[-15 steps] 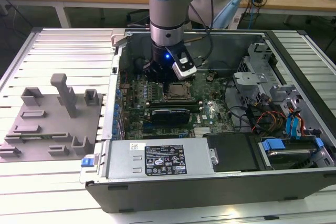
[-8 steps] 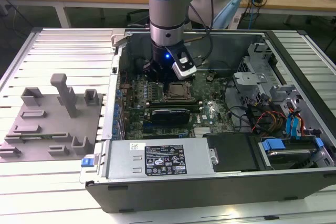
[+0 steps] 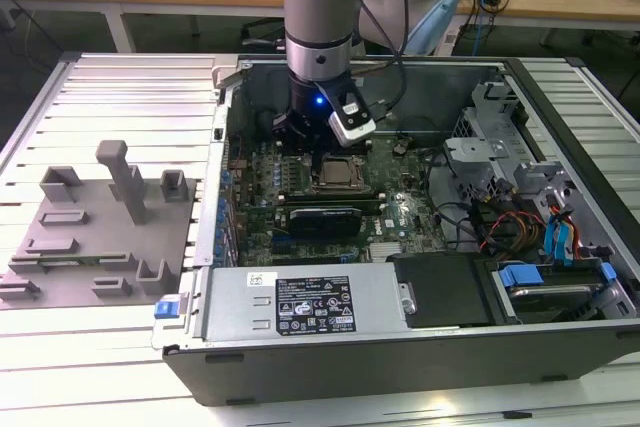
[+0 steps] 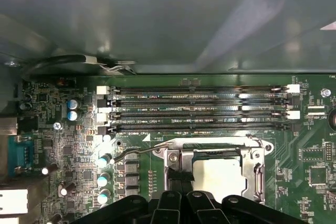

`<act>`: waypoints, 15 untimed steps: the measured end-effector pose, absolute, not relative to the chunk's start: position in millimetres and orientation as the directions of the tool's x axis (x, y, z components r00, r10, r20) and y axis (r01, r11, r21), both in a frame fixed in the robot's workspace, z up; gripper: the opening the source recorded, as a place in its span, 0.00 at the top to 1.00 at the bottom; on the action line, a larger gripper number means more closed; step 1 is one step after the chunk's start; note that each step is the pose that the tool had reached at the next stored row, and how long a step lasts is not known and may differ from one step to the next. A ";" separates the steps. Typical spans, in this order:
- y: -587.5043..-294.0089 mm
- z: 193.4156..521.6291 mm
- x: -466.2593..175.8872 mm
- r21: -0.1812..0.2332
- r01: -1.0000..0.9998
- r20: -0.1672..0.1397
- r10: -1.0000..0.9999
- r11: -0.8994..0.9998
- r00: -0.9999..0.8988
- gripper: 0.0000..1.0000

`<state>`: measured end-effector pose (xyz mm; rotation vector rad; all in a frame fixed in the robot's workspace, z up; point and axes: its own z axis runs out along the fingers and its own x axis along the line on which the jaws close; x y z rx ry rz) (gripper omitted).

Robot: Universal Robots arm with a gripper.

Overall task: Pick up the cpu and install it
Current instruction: 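Close the cpu cover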

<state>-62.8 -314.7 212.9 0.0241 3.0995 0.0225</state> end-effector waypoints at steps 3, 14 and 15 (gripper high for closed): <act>-314.7 212.4 -62.8 0.015 0.015 -0.043 0.016 1.000 -0.999 0.89; -315.6 207.2 -62.8 0.011 -0.024 -0.044 -0.023 1.000 -0.999 0.89; -316.2 206.6 -62.7 0.010 -0.036 -0.044 -0.035 0.999 -0.998 0.89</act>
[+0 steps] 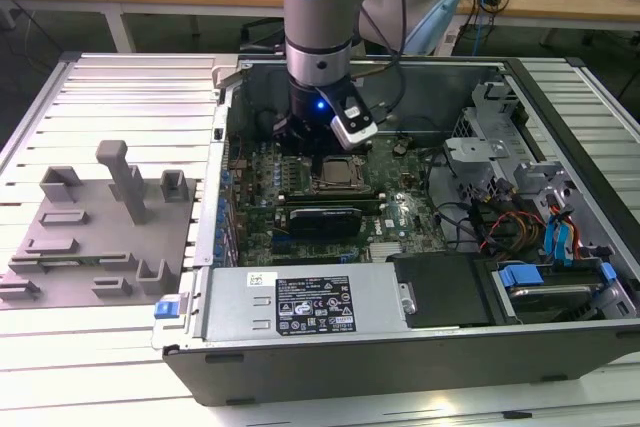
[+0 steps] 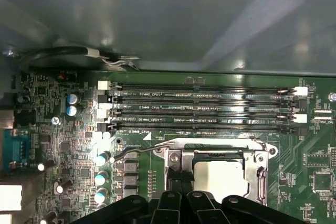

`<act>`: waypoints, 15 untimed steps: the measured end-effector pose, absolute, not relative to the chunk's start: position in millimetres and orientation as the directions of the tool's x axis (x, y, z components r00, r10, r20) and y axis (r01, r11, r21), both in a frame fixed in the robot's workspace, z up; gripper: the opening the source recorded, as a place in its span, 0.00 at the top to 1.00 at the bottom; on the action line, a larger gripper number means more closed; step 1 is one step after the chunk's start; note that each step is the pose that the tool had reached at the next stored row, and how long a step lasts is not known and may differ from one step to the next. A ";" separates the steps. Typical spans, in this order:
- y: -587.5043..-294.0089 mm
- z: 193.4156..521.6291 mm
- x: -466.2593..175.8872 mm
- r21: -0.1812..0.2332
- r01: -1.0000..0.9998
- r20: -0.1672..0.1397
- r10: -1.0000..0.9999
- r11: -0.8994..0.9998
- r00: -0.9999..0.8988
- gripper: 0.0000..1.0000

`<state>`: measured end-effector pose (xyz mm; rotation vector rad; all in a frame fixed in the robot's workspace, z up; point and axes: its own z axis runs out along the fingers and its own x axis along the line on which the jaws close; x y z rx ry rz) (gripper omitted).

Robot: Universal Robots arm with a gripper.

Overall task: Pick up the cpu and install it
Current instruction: 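Close the cpu cover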

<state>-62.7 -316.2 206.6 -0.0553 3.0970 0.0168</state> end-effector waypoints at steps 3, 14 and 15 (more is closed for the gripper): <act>-317.3 205.5 -62.8 0.008 -0.061 -0.044 -0.061 0.998 -0.997 0.89; -318.7 202.7 -62.8 0.007 -0.125 -0.044 -0.124 0.992 -0.991 0.89; -318.7 202.6 -62.8 0.007 -0.128 -0.044 -0.127 0.992 -0.991 0.89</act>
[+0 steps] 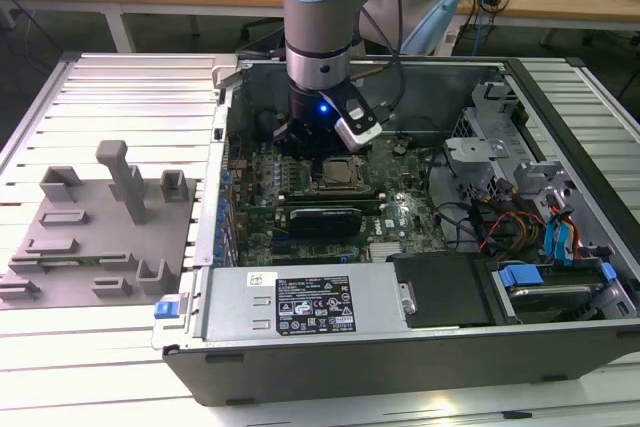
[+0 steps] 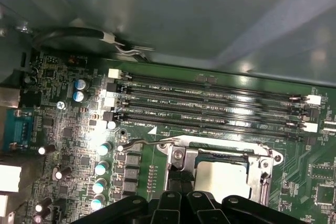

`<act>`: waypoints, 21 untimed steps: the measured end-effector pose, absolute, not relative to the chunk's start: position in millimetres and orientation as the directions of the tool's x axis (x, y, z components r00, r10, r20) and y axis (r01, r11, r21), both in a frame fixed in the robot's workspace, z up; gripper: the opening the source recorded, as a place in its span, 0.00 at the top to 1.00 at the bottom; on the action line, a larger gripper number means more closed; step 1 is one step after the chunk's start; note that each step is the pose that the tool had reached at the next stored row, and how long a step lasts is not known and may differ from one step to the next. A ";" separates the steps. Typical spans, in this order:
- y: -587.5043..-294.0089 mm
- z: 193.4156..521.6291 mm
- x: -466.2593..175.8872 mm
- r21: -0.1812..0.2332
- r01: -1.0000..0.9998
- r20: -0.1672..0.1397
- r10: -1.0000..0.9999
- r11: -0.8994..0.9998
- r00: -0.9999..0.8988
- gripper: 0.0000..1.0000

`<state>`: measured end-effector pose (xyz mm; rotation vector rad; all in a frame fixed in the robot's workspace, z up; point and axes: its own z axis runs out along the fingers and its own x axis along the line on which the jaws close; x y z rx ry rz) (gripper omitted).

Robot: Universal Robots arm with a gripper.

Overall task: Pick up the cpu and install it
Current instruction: 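Close the cpu cover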

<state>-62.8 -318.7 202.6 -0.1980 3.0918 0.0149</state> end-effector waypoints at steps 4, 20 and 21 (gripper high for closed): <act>-318.8 202.5 -62.8 0.007 -0.131 -0.044 -0.131 0.991 -0.990 0.89; -318.7 206.3 -62.8 0.007 -0.082 -0.044 -0.082 0.997 -0.996 0.89; -318.8 207.2 -62.8 0.007 -0.082 -0.044 -0.082 0.997 -0.996 0.89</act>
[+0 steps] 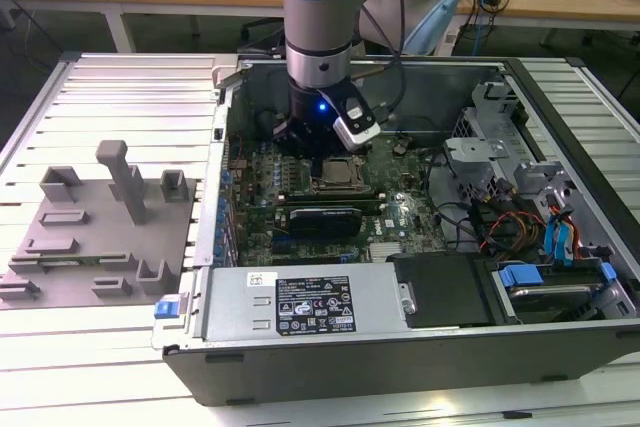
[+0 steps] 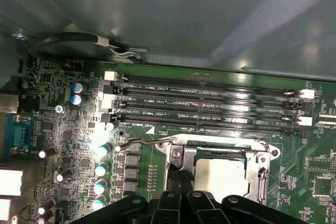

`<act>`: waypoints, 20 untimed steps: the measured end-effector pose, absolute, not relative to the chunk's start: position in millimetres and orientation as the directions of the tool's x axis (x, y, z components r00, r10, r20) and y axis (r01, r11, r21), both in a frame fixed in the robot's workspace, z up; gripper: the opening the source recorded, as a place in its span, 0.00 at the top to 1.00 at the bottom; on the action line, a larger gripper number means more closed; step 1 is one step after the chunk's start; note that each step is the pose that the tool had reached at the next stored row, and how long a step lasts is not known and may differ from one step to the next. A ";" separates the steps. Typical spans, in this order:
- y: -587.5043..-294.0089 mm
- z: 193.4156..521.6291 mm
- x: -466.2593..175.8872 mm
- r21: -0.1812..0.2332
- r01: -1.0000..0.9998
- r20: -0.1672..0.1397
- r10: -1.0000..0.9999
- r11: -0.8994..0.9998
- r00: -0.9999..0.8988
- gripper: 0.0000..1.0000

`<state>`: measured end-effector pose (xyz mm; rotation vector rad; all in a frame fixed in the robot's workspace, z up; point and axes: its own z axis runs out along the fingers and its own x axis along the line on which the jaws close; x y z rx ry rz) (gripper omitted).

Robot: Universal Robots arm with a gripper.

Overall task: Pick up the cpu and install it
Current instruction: 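Close the cpu cover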

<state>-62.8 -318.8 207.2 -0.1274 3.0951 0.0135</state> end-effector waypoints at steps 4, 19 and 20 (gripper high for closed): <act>-318.7 209.2 -62.9 0.007 -0.082 -0.046 -0.082 0.997 -0.996 0.89; -319.0 201.3 -65.5 0.006 -0.082 -0.053 -0.082 0.997 -0.995 0.89; -319.0 200.5 -65.6 0.005 -0.082 -0.053 -0.082 0.997 -0.995 0.89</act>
